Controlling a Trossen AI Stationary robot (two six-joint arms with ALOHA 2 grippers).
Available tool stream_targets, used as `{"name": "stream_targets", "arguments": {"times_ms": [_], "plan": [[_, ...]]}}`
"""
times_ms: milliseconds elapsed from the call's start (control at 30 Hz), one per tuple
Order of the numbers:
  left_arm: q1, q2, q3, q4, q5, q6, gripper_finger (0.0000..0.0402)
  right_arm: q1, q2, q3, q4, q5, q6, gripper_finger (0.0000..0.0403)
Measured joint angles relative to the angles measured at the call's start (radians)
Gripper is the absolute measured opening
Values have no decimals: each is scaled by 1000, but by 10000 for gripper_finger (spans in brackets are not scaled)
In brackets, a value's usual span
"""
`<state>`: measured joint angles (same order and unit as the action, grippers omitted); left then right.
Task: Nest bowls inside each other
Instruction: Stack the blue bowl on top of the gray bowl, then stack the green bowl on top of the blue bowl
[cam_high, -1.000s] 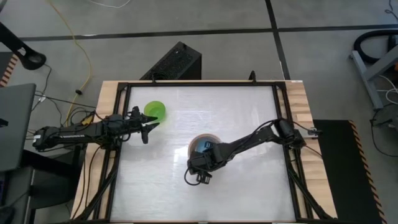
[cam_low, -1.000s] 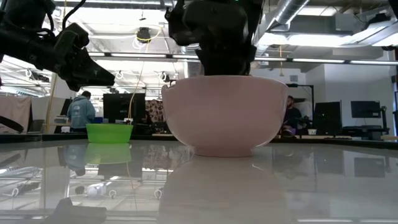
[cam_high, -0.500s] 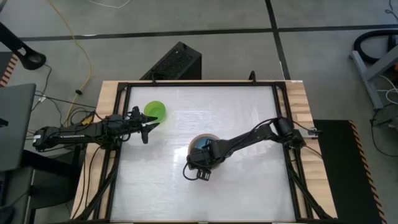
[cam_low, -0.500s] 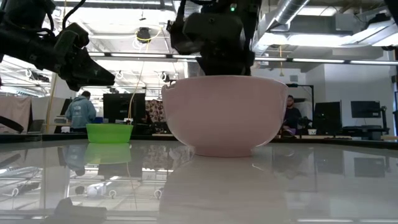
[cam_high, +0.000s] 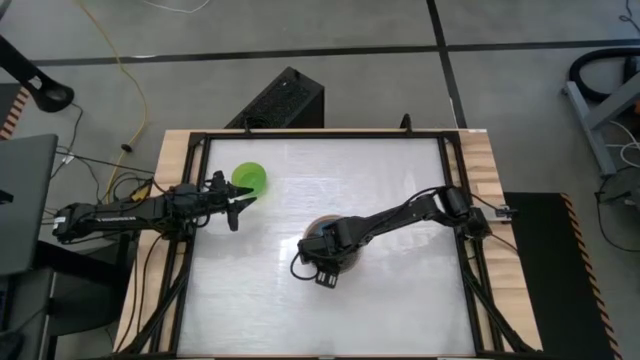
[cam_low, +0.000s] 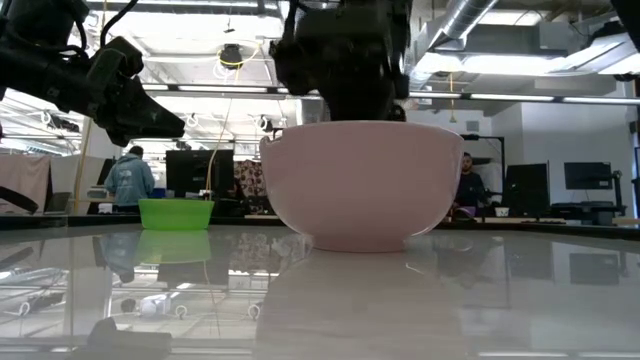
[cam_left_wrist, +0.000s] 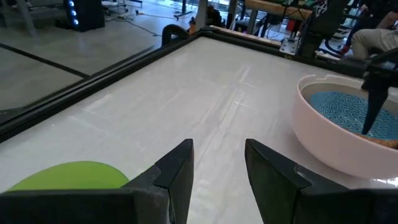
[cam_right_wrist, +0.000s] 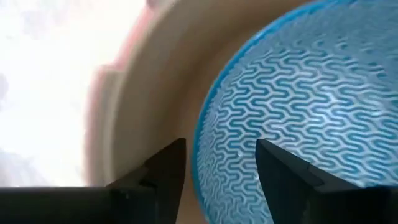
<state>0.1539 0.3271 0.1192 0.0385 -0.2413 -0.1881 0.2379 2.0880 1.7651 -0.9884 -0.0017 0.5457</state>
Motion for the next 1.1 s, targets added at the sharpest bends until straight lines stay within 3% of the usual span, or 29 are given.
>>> {"name": "stream_targets", "arguments": {"times_ms": [333,567,867,1100], "plan": [[0,0,0,-2,0,1,134,-5,-2,171,-118,5,-55,212],[0,0,0,-3,0,1,134,2,-1,208,-126,101,-95,212],[0,0,0,-48,-9,56,134,-2,-1,208,129,330,-253,210],[8,40,0,-110,-221,92,134,-41,-1,208,202,435,-361,209]]}}
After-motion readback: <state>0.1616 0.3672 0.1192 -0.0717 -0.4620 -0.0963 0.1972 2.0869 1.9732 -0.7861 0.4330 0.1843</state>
